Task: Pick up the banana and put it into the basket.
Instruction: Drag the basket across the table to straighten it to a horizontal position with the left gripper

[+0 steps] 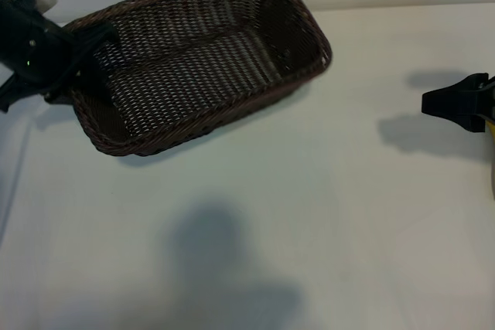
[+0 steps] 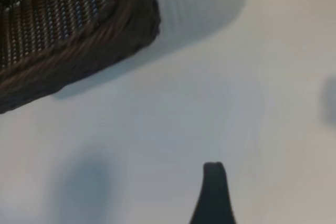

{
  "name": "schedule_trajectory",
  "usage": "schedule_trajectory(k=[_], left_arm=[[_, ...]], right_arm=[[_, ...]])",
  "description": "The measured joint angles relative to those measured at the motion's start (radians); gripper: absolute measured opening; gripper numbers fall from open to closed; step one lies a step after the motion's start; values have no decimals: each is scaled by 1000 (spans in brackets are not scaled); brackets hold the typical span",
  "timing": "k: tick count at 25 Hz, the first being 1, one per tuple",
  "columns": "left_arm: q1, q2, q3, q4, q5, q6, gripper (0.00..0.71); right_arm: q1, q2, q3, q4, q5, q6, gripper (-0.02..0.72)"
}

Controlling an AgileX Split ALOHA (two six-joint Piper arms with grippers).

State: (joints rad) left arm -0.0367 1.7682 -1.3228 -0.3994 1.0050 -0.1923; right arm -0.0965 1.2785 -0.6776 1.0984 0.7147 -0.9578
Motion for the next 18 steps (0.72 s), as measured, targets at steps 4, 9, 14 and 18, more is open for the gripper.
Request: schedule_trajectory(k=[4,9,14,18], left_arm=[[-6,97,-126,-14,131,157,159],[-39,201,-244,-9,170,249,159],[-92,268,-281,-9,170,286,159],[-132,312,-281,-9,144,297,159]], right_arm=[[0,0,0,0,-2,0,570],[0,0,0,0,-3,0,570],[0,0,0,0,-4,1,570],[0,0,0,0,-4,1,570]])
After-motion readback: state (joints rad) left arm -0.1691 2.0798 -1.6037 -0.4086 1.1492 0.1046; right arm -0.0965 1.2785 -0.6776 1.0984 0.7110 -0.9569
